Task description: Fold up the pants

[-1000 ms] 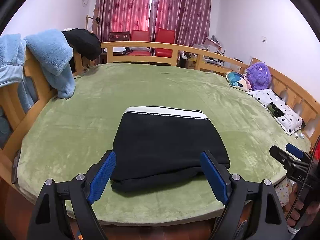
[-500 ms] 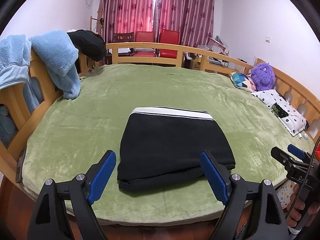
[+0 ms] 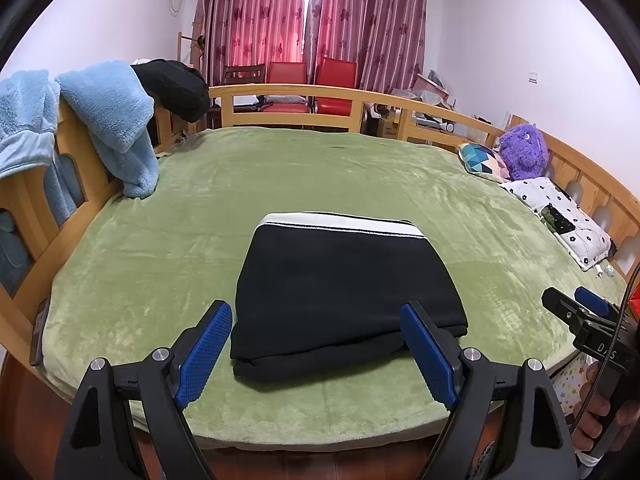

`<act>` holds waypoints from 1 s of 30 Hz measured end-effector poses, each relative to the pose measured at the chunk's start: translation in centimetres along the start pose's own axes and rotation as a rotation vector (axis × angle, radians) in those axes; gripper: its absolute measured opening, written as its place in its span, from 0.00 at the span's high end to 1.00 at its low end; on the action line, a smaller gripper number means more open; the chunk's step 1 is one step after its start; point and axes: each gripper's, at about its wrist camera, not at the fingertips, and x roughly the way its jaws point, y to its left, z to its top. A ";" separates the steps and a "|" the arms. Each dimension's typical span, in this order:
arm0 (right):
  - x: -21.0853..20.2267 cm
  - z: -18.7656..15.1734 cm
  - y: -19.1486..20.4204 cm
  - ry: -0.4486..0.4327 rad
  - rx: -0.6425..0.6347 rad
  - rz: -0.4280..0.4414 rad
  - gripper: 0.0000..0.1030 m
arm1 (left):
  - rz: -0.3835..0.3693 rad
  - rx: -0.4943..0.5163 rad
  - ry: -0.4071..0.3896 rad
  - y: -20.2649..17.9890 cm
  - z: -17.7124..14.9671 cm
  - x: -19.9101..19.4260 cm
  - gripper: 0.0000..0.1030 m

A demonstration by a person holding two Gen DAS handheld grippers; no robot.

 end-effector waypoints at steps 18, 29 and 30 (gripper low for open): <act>-0.1 0.2 -0.5 0.004 0.021 -0.004 0.01 | 0.000 -0.021 -0.002 -0.2 -0.1 -0.1 0.17; 0.1 0.3 -0.4 0.004 0.025 -0.010 0.01 | 0.003 -0.032 -0.004 -0.2 -0.4 -0.5 0.17; 0.1 0.4 -0.4 0.005 0.026 -0.010 0.01 | 0.001 -0.033 -0.005 -0.2 -0.4 -0.5 0.17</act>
